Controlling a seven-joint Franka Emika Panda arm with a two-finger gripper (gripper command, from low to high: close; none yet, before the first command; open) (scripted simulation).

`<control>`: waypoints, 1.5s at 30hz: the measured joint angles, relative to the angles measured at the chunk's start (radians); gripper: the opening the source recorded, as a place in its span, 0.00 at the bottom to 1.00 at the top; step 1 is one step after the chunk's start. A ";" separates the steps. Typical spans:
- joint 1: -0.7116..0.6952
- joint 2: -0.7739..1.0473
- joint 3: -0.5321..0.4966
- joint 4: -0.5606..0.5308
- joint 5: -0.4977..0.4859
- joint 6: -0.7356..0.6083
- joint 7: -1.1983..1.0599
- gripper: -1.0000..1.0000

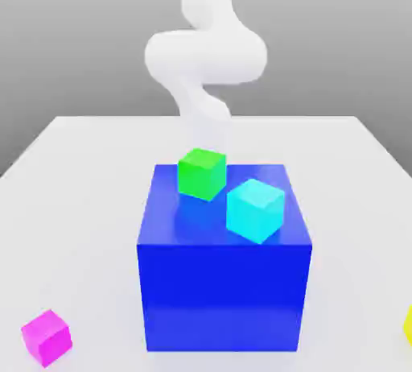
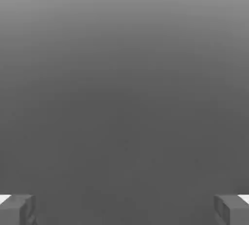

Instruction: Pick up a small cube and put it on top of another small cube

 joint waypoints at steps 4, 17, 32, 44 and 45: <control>-0.057 0.154 0.006 0.000 -0.131 0.025 -0.072 0.50; -0.163 0.619 -0.114 -0.010 -0.310 0.131 -0.461 0.50; -0.456 1.031 0.000 -0.051 0.044 0.362 -1.283 0.50; -0.475 1.189 0.011 -0.022 0.054 0.484 -1.313 0.00; -0.477 1.164 0.014 -0.027 0.056 0.465 -1.315 0.00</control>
